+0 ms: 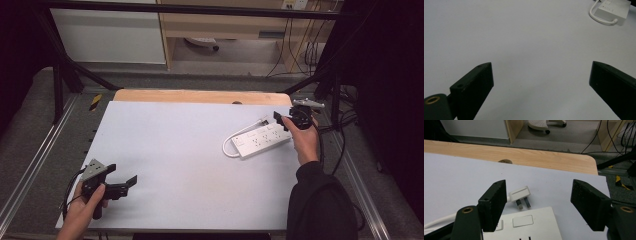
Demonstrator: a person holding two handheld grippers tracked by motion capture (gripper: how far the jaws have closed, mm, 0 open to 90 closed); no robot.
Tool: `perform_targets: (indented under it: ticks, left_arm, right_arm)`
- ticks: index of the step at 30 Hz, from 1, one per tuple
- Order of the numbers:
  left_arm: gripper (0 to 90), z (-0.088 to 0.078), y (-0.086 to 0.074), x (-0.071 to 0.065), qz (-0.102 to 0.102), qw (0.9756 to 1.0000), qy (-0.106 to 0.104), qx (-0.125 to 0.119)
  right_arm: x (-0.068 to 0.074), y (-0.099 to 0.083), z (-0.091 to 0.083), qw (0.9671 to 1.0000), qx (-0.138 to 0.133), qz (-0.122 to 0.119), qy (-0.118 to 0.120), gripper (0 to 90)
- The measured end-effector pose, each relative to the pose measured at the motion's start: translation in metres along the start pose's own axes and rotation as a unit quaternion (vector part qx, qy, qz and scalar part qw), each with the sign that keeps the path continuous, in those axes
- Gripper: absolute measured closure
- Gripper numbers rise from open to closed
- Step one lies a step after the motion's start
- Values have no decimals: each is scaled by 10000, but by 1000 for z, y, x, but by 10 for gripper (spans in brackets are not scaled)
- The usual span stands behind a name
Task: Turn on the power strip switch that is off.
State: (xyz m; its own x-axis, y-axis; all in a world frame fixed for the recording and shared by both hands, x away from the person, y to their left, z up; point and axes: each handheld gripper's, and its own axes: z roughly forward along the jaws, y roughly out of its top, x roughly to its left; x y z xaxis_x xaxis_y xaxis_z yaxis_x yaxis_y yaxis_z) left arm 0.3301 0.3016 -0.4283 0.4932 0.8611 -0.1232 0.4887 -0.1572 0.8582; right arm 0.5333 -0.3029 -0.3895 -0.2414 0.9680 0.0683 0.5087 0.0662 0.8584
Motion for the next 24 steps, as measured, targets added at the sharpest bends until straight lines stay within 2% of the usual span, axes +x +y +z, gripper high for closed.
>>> perform_targets:
  ticks: [7,19,24]
  left_arm:
    - [55,-1,0,0,-8,10000,-2,-10]
    - [55,0,0,0,-25,10000,-20,1]
    - [55,-1,0,0,-7,10000,-19,-7]
  right_arm:
    - [0,-3,5,10000,71,4,-15,350]
    - [-1,-4,6,10000,61,68,-2,553]
    - [-1,-7,7,9999,27,132,41,588]
